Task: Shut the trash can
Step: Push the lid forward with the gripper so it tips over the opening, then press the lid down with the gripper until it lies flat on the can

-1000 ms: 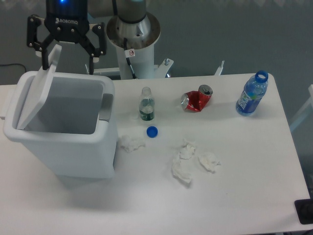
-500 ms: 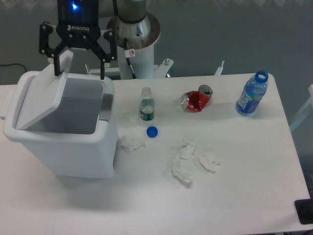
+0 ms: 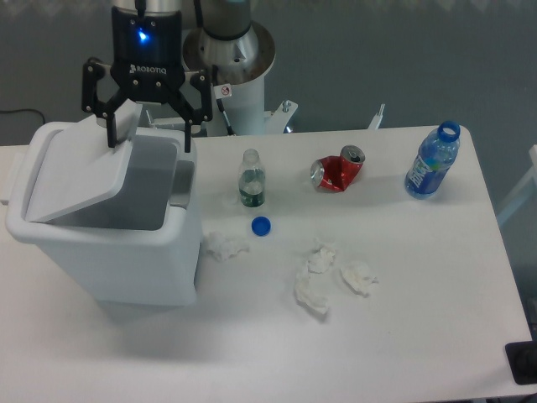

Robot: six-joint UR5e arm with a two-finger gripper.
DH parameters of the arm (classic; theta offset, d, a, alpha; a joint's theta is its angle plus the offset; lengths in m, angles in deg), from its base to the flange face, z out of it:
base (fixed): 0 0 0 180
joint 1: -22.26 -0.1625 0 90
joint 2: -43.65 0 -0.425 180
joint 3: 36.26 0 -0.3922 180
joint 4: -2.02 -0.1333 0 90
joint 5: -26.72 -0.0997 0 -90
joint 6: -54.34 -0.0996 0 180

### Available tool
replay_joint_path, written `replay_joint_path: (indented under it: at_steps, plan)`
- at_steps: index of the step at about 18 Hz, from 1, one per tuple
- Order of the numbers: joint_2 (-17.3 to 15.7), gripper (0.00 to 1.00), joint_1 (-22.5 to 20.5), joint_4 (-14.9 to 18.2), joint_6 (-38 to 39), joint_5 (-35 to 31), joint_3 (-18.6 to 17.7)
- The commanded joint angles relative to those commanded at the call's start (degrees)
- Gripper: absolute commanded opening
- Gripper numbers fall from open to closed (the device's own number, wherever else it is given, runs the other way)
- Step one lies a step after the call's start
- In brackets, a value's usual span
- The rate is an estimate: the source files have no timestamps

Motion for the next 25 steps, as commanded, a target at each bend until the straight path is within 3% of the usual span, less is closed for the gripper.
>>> replay_joint_path:
  at_steps: [25]
  plan:
    - [1.58, 1.0, -1.23, -0.18, -2.55, -0.09, -3.52]
